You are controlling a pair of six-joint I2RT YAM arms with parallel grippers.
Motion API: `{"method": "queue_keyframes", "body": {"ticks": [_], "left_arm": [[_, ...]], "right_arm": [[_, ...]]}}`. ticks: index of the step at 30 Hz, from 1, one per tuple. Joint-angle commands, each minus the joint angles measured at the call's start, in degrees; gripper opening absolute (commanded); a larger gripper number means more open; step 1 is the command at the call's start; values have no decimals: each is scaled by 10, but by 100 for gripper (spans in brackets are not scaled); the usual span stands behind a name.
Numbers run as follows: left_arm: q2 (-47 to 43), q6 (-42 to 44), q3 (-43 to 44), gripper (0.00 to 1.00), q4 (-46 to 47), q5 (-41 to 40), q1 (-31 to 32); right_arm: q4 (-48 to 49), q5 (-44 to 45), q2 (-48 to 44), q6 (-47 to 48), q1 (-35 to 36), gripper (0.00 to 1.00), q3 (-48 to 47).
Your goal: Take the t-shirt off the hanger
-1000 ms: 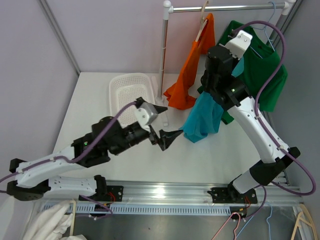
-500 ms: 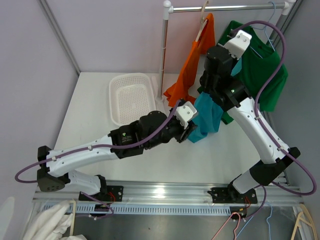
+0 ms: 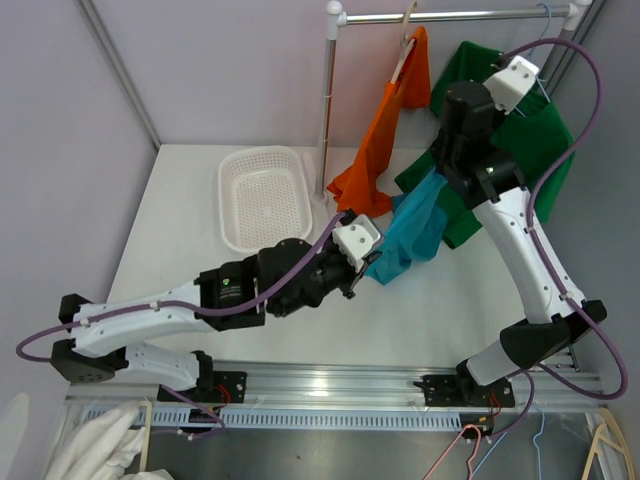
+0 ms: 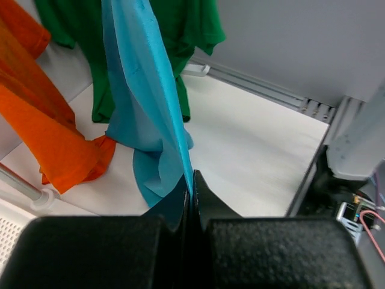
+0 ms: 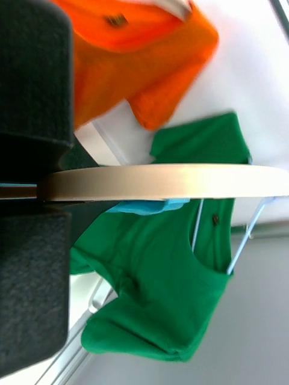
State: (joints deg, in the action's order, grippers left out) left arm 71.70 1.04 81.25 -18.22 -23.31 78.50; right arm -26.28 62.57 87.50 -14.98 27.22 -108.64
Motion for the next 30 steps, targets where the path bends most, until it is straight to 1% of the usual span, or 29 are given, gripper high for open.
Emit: {"method": "queue_keyframes", "body": {"ticks": [1, 2, 4, 6, 7, 9, 10, 12, 14, 15, 16, 17, 18, 19, 20, 21, 22, 24, 25, 26, 27, 28, 30], "left_arm": [[-58, -5, -9, 1, -28, -28, 52], [-64, -6, -20, 1, -31, -33, 62], [-83, -38, -48, 1, -30, -45, 85], [-95, -67, -81, 1, -10, -42, 116], [-103, -77, -120, 1, -2, -45, 125], [-110, -101, -146, 1, 20, -51, 147], [-112, -106, -180, 1, 27, -57, 155], [-114, -125, -197, 1, 39, -67, 152], [-94, -130, -200, 1, 43, -50, 110], [-83, -146, -191, 1, 44, 17, 81], [-72, -153, -188, 1, 51, 48, 53], [-60, -156, -172, 1, 57, 73, 0], [-33, -159, -162, 1, 60, 94, -23], [-18, -159, -152, 1, 60, 99, -61], [-1, -161, -139, 1, 51, 107, -78], [36, -159, -81, 1, 39, 114, -92], [55, -156, -61, 1, 25, 117, -112], [102, -155, 35, 1, -6, 129, -132], [153, -159, 94, 1, -23, 140, -141], [180, -164, 126, 1, -67, 148, -160], [220, -174, 171, 1, -79, 157, -168], [235, -179, 203, 1, -82, 168, -180], [264, -195, 230, 1, -102, 186, -189]], "right_arm": [[-19, -73, -17, -64, -73, 0, -17], [-27, -89, -9, -70, -87, 0, -31], [-39, -113, 2, -77, -122, 0, -46], [-45, -135, 17, -78, -135, 0, -71], [-46, -139, 23, -74, -144, 0, -80], [-46, -142, 40, -66, -148, 0, -103], [-47, -144, 45, -62, -150, 0, -110], [-75, -167, 51, -69, -152, 0, -136], [-107, -205, 48, -90, -149, 0, -147], [-128, -244, 41, -108, -147, 0, -146], [-134, -256, 22, -115, -143, 0, -133], [-138, -263, 10, -119, -135, 0, -122], [-143, -272, -1, -123, -134, 0, -110], [-150, -306, -12, -124, -134, 0, -95], [-161, -322, -27, -126, -133, 0, -91], [-173, -342, -33, -128, -132, 0, -90], [-196, -385, -37, -123, -131, 0, -90], [-226, -429, -50, -129, -127, 0, -95], [-248, -451, -54, -133, -124, 0, -93], [-257, -488, -60, -137, -118, 0, -88], [-264, -498, -74, -137, -102, 0, -83], [-270, -501, -84, -136, -91, 0, -76], [-257, -471, -115, -131, -79, 0, -48]]}}
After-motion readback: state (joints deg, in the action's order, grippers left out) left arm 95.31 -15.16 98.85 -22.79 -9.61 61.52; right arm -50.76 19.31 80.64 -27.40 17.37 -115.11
